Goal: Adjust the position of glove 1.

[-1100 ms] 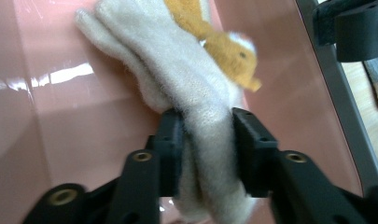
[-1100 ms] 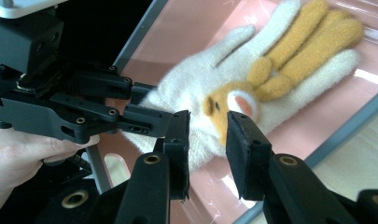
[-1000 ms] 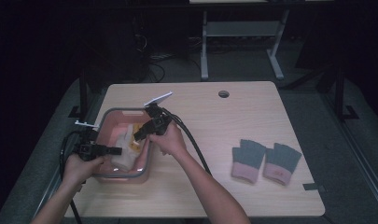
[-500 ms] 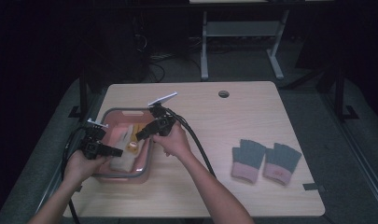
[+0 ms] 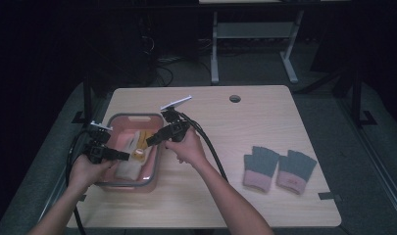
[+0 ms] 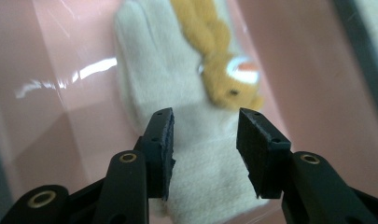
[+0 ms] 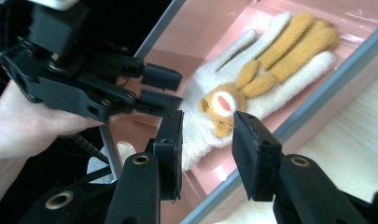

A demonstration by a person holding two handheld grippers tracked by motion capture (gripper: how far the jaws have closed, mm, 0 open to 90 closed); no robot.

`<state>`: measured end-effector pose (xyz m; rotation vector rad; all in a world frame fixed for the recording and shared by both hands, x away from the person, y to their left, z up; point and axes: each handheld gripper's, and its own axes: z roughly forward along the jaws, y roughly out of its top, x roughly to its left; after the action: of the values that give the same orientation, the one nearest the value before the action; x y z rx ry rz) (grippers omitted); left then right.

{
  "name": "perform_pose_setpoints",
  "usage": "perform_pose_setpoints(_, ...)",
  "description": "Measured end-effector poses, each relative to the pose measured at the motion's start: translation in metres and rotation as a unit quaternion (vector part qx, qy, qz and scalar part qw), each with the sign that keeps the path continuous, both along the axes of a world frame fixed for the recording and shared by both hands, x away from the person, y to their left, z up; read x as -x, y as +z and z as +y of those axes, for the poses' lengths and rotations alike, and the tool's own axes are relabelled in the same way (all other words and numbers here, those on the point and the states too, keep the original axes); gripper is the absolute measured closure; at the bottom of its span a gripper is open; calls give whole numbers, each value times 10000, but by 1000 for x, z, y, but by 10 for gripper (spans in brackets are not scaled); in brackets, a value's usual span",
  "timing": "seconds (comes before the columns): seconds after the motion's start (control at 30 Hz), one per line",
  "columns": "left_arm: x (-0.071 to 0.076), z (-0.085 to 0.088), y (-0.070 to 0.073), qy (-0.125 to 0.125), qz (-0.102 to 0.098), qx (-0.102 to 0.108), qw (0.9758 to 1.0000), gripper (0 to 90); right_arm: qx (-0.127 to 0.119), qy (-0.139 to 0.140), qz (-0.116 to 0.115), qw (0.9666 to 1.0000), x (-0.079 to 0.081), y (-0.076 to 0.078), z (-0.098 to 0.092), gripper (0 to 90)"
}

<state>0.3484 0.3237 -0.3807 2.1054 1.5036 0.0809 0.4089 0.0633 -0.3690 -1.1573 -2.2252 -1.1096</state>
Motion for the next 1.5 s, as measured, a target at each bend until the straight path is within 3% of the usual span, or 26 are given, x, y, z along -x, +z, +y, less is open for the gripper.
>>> perform_pose_setpoints(0.23, 3, -1, 12, 54, -158, 457, 9988, 494, -60, -40, -31, 10000, -2, 3, -11, 605)
perform_pose_setpoints(0.57, 9, -14, 20, -40, -379, 891, 9953, 465, -101, -89, -86, 9999, 0, 5, -33, 581)
perform_pose_setpoints(0.97, 14, -37, 27, -201, -588, 921, 9938, 408, -159, -246, -99, 9995, 4, 4, -68, 540)
perform_pose_setpoints(1.17, 16, -54, 27, -295, -664, 1062, 9917, 401, -187, -338, -80, 9992, 7, 1, -83, 516)
perform_pose_setpoints(1.5, 21, -80, 32, -546, -776, 1037, 9901, 386, -158, -476, -100, 9987, 18, -4, -107, 501)
